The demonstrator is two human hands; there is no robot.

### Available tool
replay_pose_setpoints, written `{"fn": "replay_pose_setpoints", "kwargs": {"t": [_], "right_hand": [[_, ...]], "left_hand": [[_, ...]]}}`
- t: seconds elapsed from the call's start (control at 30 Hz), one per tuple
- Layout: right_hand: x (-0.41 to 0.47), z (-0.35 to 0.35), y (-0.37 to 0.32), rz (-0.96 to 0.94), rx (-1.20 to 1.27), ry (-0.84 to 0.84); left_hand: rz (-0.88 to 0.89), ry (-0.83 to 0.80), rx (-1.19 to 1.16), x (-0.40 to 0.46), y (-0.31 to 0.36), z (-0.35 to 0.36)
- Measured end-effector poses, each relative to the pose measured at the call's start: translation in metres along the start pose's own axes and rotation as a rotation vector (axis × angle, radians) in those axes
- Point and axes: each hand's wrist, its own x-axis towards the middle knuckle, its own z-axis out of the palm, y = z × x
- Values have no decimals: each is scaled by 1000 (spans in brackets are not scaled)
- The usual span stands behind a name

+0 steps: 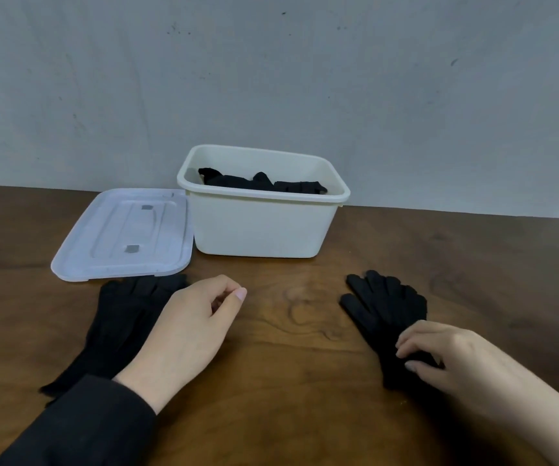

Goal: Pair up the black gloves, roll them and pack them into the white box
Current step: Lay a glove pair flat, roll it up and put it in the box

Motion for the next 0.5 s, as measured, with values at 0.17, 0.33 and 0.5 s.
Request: {"fn": "replay_pose_setpoints", "kwargs": {"t": [0.17,0.33,0.5], "right_hand": [[-2,3,-1,33,-82,8],[1,-5,-20,246,54,416],[5,-53,-40,168,349,594]], "left_hand": [[26,-26,64,-2,0,-3],[36,-63,331,1,5,-37],[-256,-194,602,6,-36,-96]]}}
